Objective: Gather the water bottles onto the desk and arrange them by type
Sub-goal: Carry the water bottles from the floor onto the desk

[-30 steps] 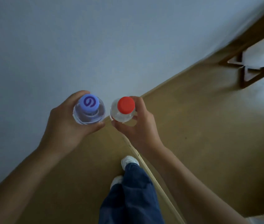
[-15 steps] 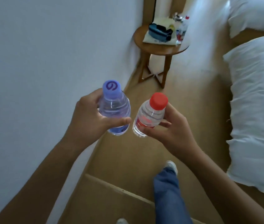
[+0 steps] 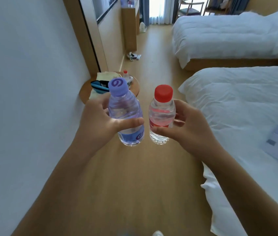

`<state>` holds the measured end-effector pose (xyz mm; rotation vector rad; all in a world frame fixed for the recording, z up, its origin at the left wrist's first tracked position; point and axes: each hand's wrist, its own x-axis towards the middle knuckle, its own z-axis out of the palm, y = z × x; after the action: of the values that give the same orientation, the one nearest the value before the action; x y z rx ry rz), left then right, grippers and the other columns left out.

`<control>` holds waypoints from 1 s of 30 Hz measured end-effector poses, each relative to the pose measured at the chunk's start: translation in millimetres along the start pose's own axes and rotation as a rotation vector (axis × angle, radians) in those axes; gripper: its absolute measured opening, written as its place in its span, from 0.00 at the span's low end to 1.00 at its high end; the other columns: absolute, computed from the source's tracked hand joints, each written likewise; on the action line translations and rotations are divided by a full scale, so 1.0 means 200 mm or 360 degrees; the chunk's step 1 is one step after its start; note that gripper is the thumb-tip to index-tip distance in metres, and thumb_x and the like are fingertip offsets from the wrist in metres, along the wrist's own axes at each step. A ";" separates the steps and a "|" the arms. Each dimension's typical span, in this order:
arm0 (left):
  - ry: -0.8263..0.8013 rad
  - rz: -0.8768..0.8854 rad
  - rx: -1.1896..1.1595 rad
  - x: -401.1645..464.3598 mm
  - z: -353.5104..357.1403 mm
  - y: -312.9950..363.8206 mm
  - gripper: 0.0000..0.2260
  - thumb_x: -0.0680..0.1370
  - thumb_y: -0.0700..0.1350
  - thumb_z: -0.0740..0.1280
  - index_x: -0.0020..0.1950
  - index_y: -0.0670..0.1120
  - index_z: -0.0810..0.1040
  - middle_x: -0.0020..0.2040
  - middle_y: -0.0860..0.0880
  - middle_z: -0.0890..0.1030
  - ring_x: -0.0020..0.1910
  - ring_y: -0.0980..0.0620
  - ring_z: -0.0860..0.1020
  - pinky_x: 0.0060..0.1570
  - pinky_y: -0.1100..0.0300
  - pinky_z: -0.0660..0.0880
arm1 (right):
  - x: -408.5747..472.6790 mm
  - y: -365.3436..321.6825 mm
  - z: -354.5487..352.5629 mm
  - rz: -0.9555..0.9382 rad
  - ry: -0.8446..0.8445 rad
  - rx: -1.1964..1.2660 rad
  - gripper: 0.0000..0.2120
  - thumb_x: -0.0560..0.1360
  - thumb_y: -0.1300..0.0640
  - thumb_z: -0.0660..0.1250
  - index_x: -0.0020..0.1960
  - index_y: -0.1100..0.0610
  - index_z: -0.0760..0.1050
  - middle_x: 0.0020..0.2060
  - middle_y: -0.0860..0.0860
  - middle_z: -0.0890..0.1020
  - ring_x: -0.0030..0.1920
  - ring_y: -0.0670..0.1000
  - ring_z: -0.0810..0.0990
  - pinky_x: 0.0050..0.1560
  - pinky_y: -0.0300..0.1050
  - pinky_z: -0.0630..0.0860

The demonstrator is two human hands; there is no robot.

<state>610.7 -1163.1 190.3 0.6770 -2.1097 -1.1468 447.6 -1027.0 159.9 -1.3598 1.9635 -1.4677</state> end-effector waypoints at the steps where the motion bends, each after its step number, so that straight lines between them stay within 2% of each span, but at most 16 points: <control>1: -0.0004 0.0023 -0.0023 0.12 0.05 0.01 0.19 0.61 0.53 0.78 0.49 0.54 0.80 0.43 0.61 0.84 0.42 0.64 0.83 0.38 0.74 0.74 | 0.10 0.03 -0.06 0.0002 0.0024 0.0006 0.26 0.66 0.52 0.80 0.61 0.48 0.76 0.48 0.33 0.81 0.50 0.36 0.81 0.49 0.26 0.74; 4: -0.0010 0.0052 -0.0068 0.48 0.18 0.00 0.19 0.60 0.55 0.78 0.49 0.56 0.79 0.42 0.64 0.84 0.42 0.64 0.83 0.38 0.74 0.75 | 0.39 0.15 -0.21 0.0033 0.0098 0.0011 0.25 0.65 0.52 0.80 0.59 0.45 0.75 0.45 0.31 0.82 0.49 0.35 0.81 0.47 0.24 0.73; 8: -0.0078 0.0096 -0.0155 1.01 0.32 -0.09 0.20 0.60 0.55 0.78 0.49 0.55 0.81 0.42 0.63 0.85 0.42 0.62 0.84 0.38 0.74 0.76 | 0.84 0.34 -0.35 0.0037 0.0179 0.0003 0.27 0.65 0.55 0.81 0.54 0.36 0.71 0.42 0.23 0.79 0.47 0.31 0.80 0.44 0.22 0.72; 11: -0.0108 0.0110 -0.0246 1.46 0.43 -0.20 0.24 0.59 0.53 0.79 0.52 0.51 0.81 0.43 0.61 0.85 0.42 0.62 0.84 0.38 0.73 0.76 | 1.24 0.48 -0.43 0.0042 0.0244 0.0041 0.29 0.64 0.56 0.81 0.54 0.37 0.69 0.41 0.21 0.78 0.45 0.29 0.79 0.42 0.21 0.71; 14: -0.0177 0.0111 -0.0292 1.92 0.49 -0.28 0.25 0.58 0.52 0.80 0.53 0.51 0.81 0.45 0.59 0.86 0.44 0.61 0.84 0.40 0.73 0.76 | 1.66 0.58 -0.52 0.0049 0.0292 0.0061 0.29 0.62 0.51 0.80 0.55 0.38 0.68 0.42 0.21 0.77 0.45 0.28 0.79 0.41 0.20 0.70; 17: -0.0197 0.0146 -0.0248 2.37 0.55 -0.32 0.23 0.58 0.53 0.80 0.52 0.55 0.81 0.45 0.62 0.85 0.44 0.62 0.84 0.40 0.74 0.76 | 2.07 0.66 -0.63 0.0030 0.0326 0.0073 0.29 0.60 0.45 0.77 0.56 0.38 0.68 0.44 0.21 0.77 0.47 0.29 0.79 0.42 0.20 0.70; 26: -0.0194 0.0066 -0.0284 3.61 0.92 -0.52 0.23 0.56 0.53 0.80 0.49 0.57 0.82 0.45 0.58 0.86 0.43 0.59 0.85 0.39 0.72 0.76 | 3.15 1.15 -1.02 0.0067 0.0344 0.0152 0.30 0.60 0.47 0.78 0.58 0.38 0.69 0.44 0.23 0.79 0.47 0.29 0.80 0.41 0.22 0.72; 30: -0.0168 0.0021 -0.0324 4.16 1.16 -0.62 0.27 0.55 0.53 0.81 0.53 0.56 0.81 0.46 0.57 0.86 0.44 0.59 0.85 0.38 0.71 0.77 | 3.68 1.44 -1.28 0.0075 0.0316 0.0163 0.31 0.63 0.54 0.80 0.63 0.44 0.73 0.48 0.34 0.83 0.49 0.36 0.82 0.45 0.26 0.76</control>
<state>-96.6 -1674.1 223.6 0.5171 -2.0430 -1.3941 -236.3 -1497.2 204.9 -1.1560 1.9914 -1.7135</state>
